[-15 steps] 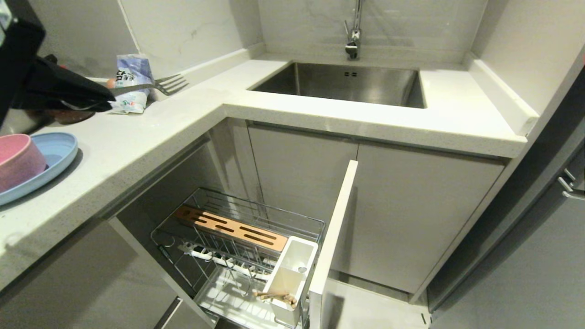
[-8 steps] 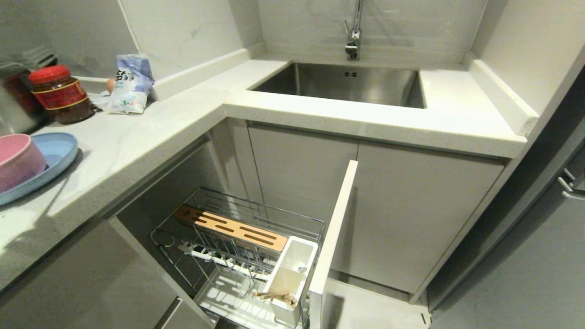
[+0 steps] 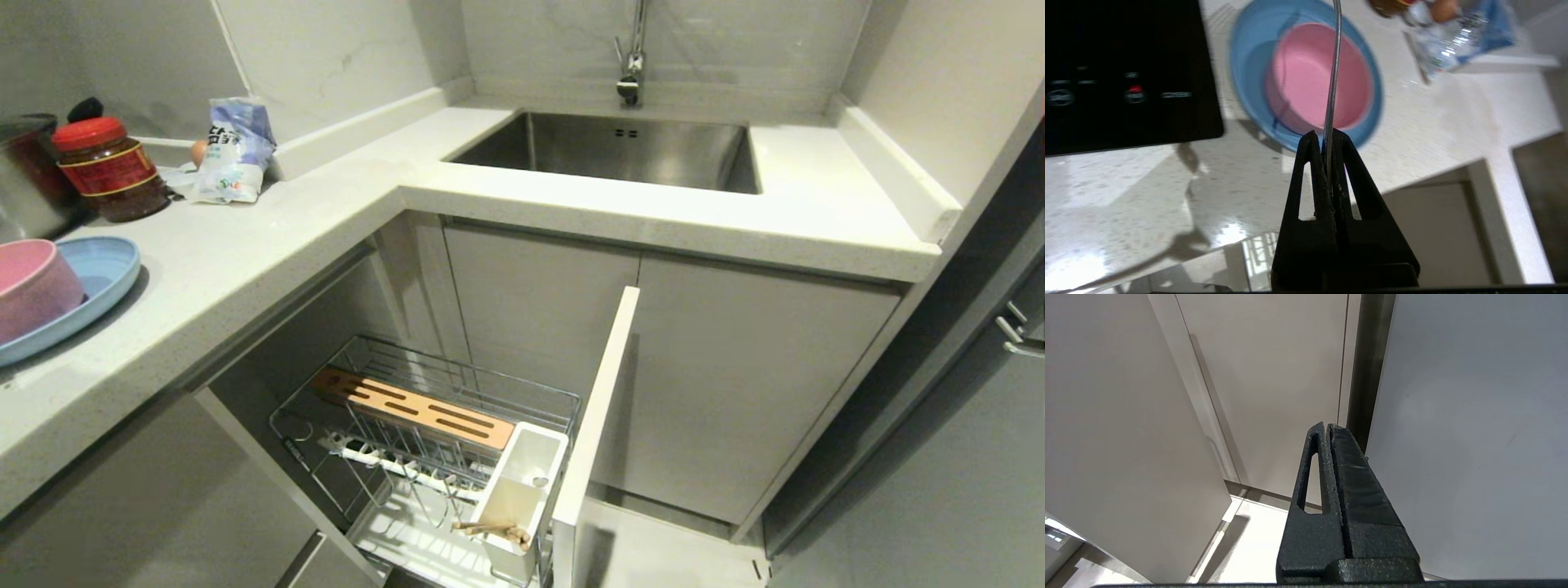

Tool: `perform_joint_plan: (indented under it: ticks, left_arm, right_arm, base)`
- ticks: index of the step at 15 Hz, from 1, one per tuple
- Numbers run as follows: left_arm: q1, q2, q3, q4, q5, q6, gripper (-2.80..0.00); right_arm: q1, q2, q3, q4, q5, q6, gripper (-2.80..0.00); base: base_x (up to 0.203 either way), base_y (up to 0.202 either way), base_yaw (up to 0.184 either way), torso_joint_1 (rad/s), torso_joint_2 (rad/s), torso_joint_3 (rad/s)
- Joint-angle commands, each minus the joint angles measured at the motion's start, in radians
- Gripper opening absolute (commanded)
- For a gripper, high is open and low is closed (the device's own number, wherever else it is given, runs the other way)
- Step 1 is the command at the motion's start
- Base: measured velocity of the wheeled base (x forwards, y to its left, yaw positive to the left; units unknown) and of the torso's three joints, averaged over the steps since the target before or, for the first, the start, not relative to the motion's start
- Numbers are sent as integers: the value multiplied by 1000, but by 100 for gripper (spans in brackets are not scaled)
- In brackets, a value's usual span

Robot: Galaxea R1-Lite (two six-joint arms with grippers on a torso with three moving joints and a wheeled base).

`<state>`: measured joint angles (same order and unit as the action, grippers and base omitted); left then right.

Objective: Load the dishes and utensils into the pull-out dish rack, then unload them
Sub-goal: Take the fork out of the cupboard

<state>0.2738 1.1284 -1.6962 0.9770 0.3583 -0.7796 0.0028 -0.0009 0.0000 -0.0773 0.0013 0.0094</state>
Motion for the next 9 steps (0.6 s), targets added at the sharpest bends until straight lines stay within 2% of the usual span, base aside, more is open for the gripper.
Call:
perform_joint_plan:
  ticks: [1, 6, 9]
  left_arm:
    - [72, -24, 119, -60, 2, -3, -280]
    - [202, -39, 443, -425, -24, 81, -280]
    - [218, -35, 527, -550, -121, 97, -280]
  right_arm:
    - [0, -1, 26, -1, 0, 0, -280]
    - [0, -1, 26, -1, 0, 0, -280]
    - [0, -1, 26, -1, 0, 0, -280]
  base:
    - [0, 0, 0, 0, 0, 0]
    - [0, 0, 0, 0, 0, 0]
    - [0, 0, 0, 0, 0, 0]
